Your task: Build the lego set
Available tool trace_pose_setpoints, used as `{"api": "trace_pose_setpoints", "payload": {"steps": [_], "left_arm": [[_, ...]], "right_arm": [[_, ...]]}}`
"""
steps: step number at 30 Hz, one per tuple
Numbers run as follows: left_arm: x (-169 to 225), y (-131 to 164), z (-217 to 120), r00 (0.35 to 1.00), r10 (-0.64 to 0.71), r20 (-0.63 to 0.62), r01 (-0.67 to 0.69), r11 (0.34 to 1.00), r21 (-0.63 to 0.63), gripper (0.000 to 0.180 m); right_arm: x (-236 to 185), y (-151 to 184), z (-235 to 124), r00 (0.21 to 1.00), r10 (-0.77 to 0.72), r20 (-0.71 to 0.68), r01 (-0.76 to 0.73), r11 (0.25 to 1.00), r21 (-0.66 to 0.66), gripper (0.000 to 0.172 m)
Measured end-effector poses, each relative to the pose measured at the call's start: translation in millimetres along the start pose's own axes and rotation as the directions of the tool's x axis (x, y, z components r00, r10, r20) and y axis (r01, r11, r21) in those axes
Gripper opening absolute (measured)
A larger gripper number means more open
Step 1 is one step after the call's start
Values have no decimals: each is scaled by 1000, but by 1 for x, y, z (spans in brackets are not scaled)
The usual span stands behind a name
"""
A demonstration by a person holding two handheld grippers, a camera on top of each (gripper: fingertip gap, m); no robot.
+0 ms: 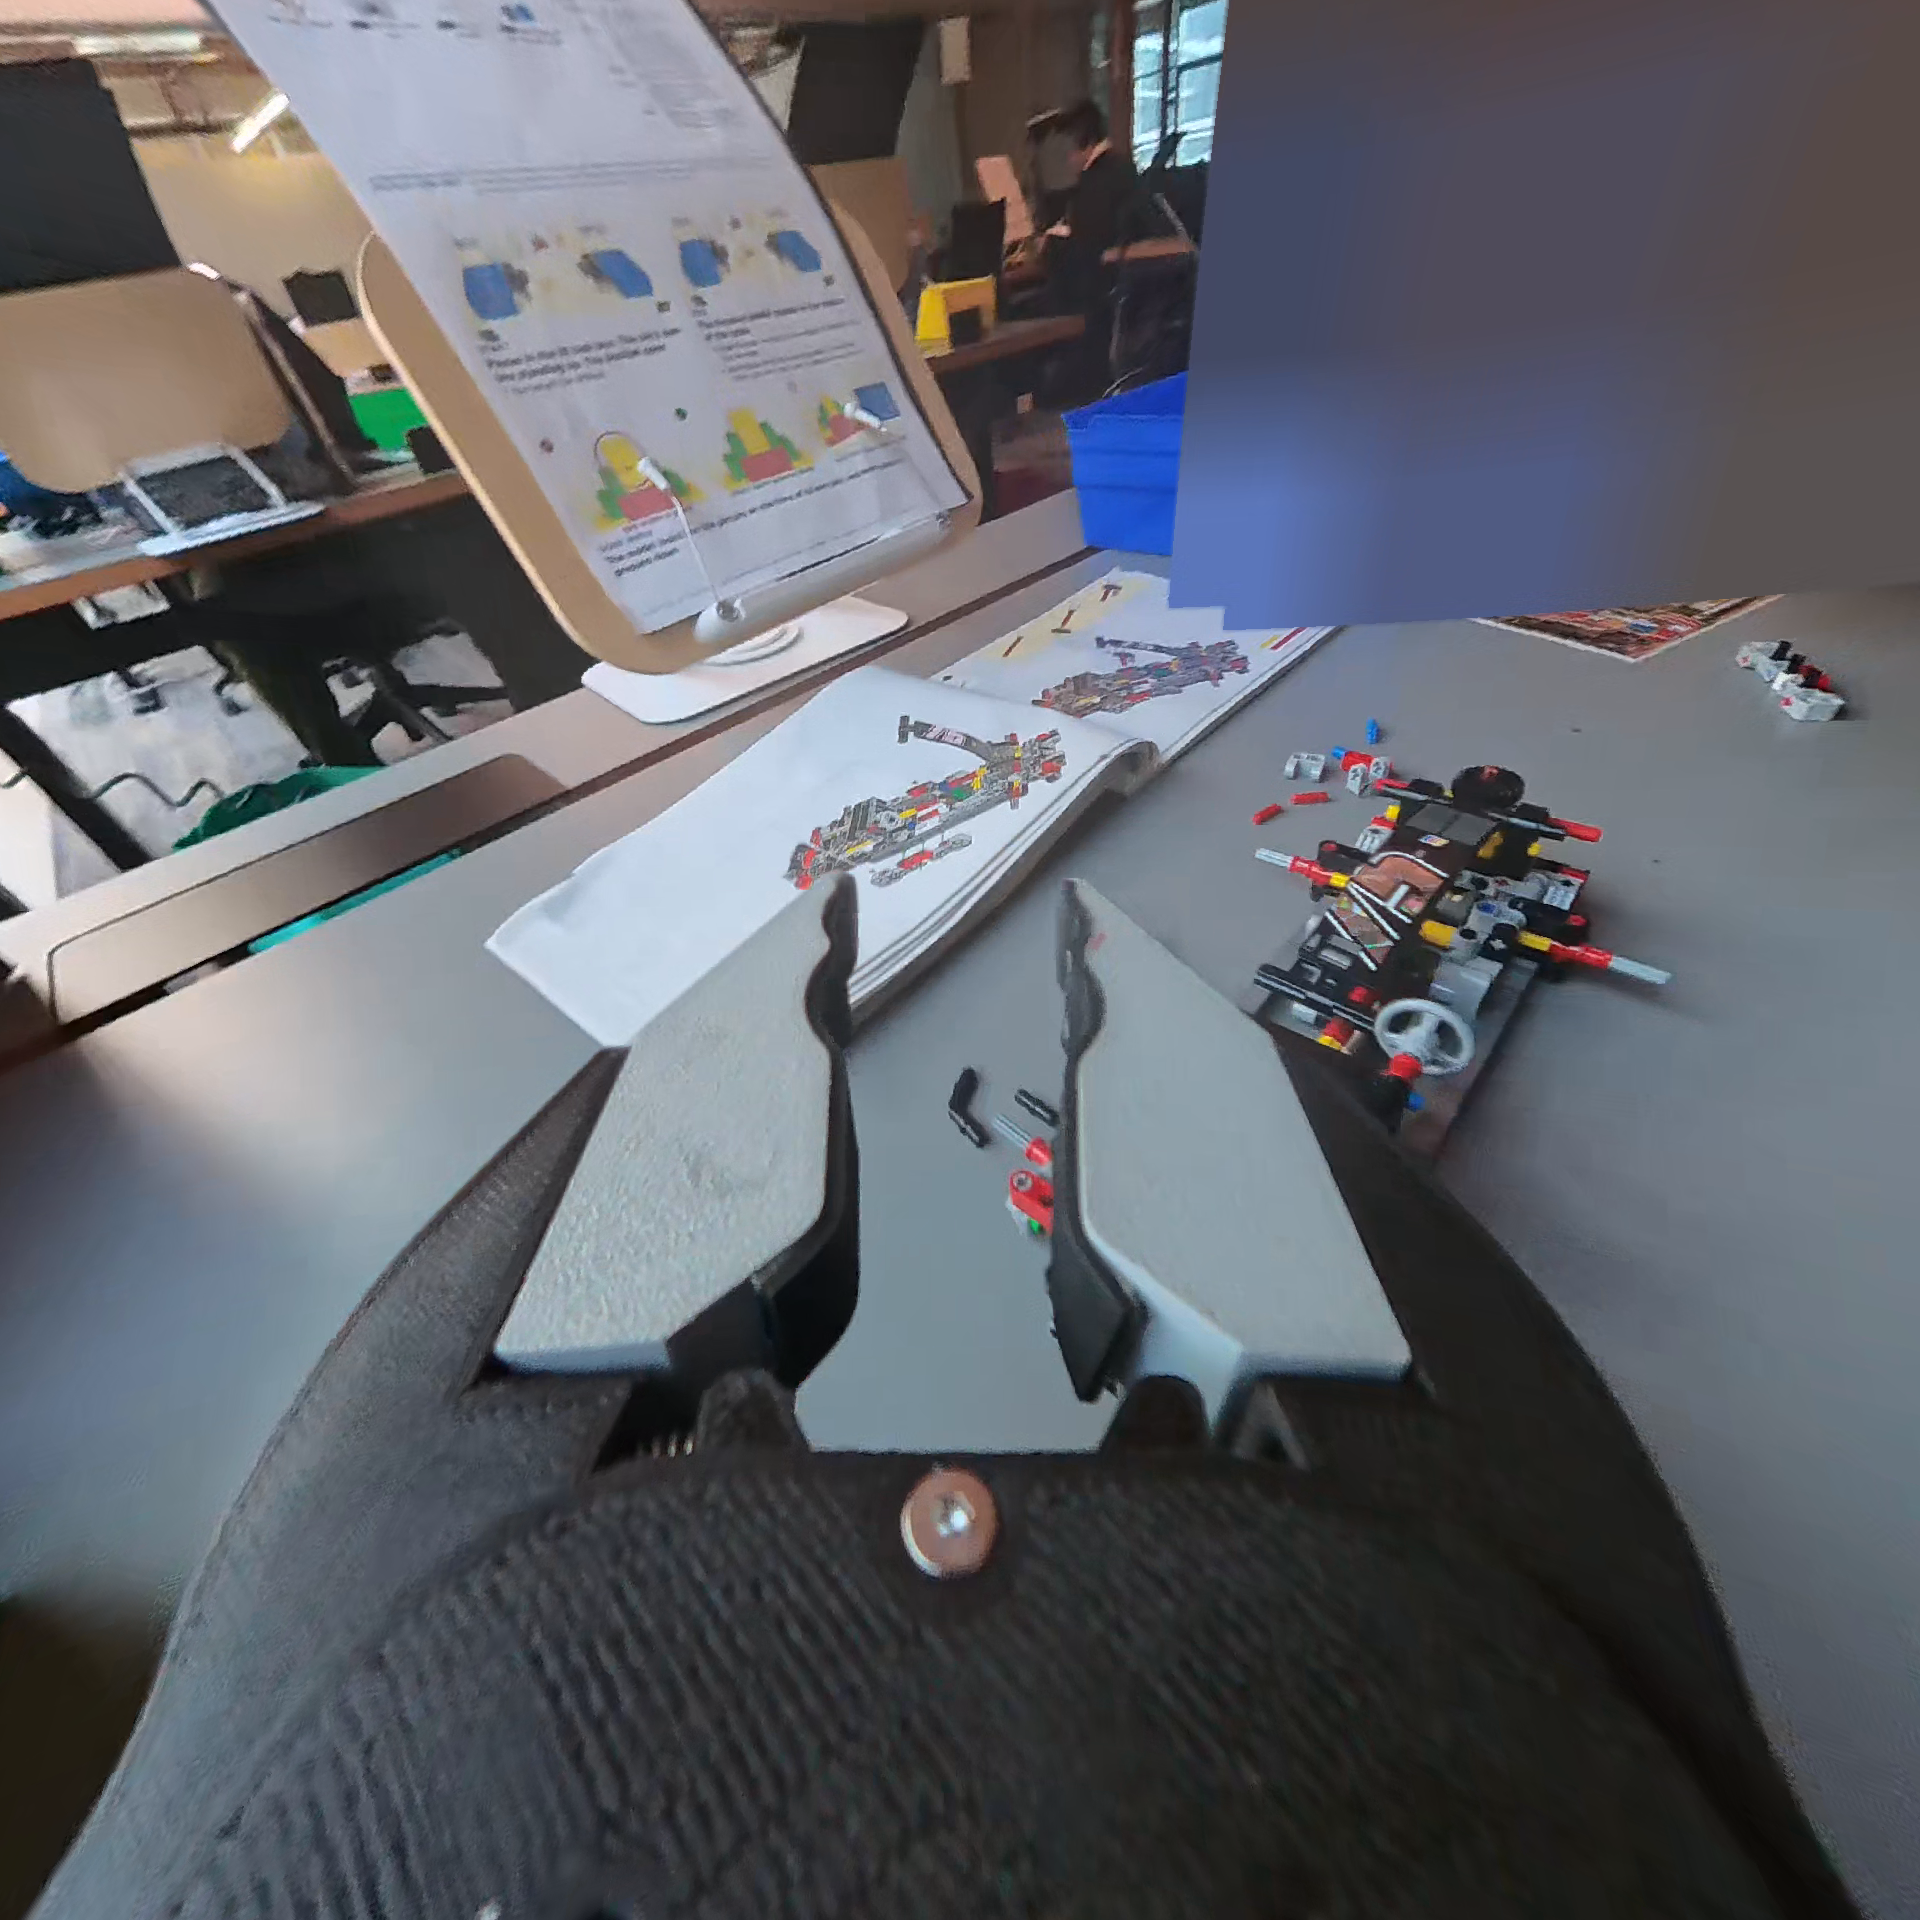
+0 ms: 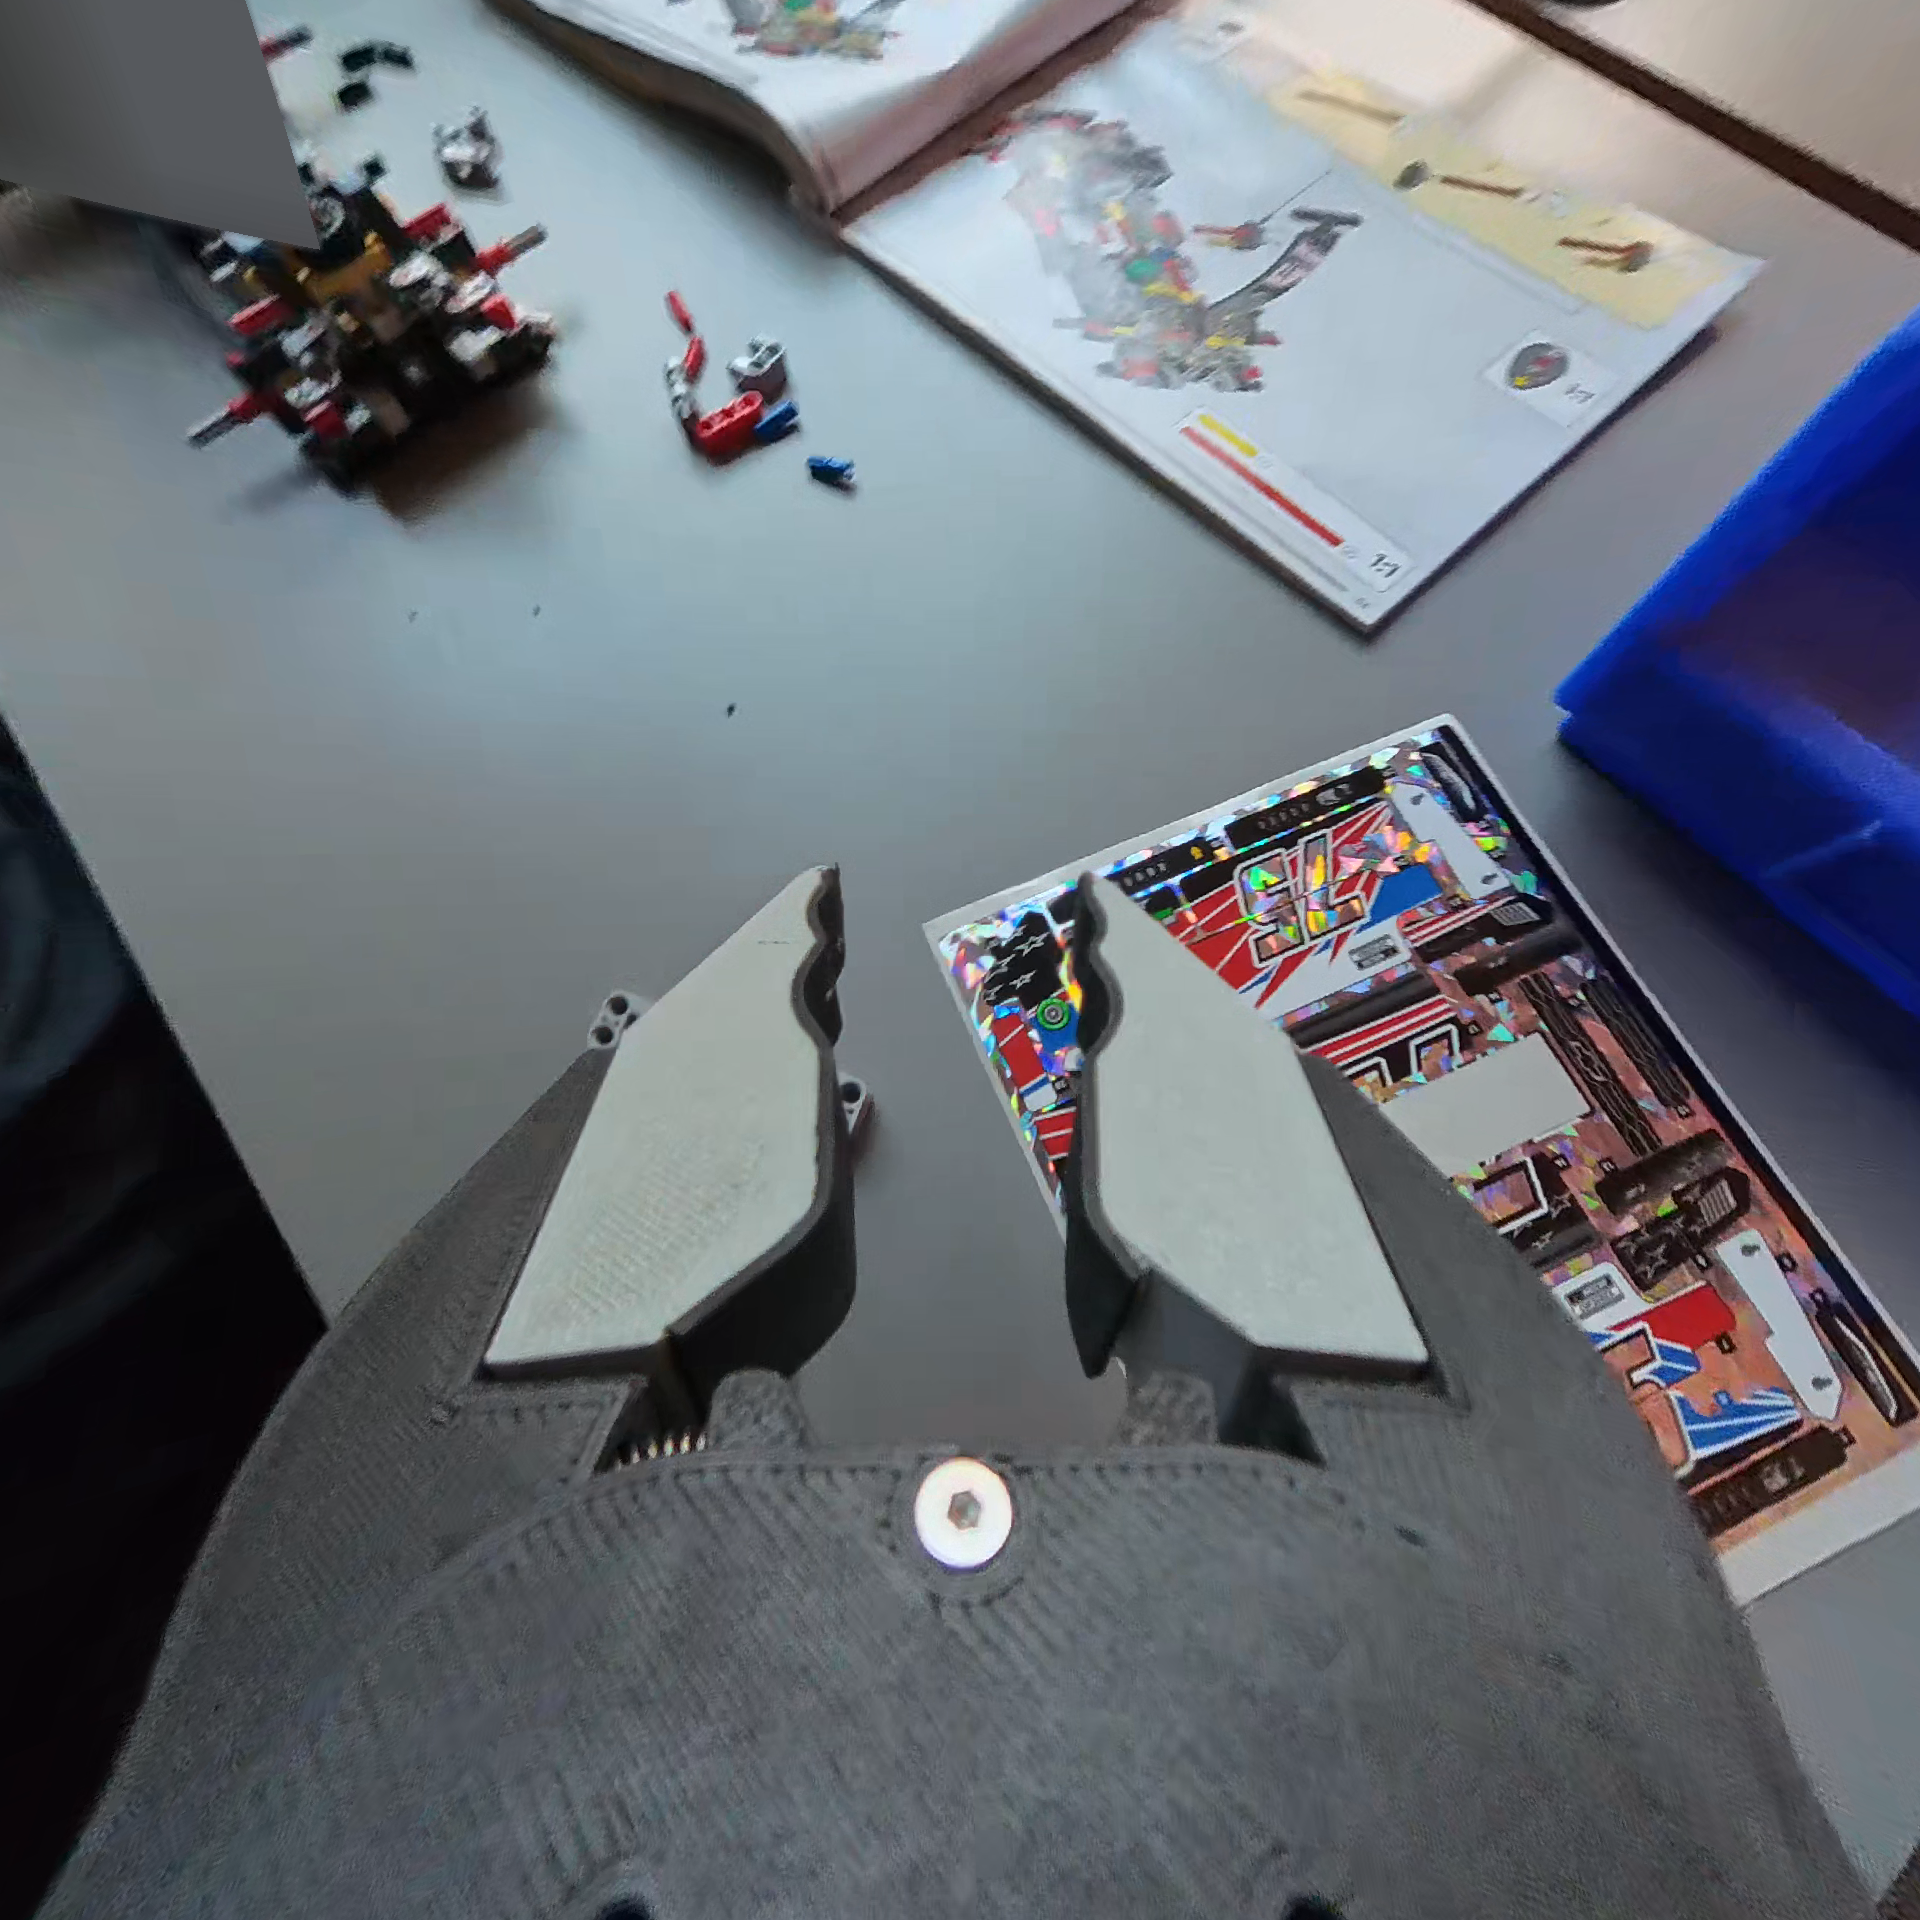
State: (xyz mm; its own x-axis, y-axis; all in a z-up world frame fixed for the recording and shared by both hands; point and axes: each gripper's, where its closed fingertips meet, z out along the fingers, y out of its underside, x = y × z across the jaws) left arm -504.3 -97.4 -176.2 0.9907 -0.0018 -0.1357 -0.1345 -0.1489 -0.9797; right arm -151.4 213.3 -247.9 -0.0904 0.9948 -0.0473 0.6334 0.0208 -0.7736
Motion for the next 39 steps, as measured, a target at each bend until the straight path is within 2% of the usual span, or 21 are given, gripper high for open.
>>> {"api": "trace_pose_setpoints", "payload": {"steps": [6,14,18,23,29,34,37,39], "left_arm": [[23,2,11,989,20,-144,-14,999,43,34],[41,-12,-7,980,37,-195,4,979,203,27],[54,3,-8,963,19,-268,19,990,141,32],[61,11,-9,954,47,-295,-14,994,112,34],[61,19,-6,951,27,-309,-8,998,62,40],[54,31,-12,943,-58,-327,53,998,-24,49],[41,30,-19,964,-16,-265,3,999,-50,49],[40,28,-23,963,-29,-267,4,996,-94,54]], "right_arm": [[11,-16,1,974,158,-162,-130,976,175,40],[0,-20,3,935,242,-261,-185,957,224,44],[-13,-6,-4,920,279,-276,-225,951,213,46],[-38,10,-10,923,315,-222,-265,937,228,47],[-59,29,-15,944,271,-190,-244,958,154,56],[-75,40,-11,964,214,-159,-202,975,91,65],[-66,51,-3,950,175,-260,-166,984,56,72],[-59,56,2,935,165,-314,-165,986,26,82]]}}
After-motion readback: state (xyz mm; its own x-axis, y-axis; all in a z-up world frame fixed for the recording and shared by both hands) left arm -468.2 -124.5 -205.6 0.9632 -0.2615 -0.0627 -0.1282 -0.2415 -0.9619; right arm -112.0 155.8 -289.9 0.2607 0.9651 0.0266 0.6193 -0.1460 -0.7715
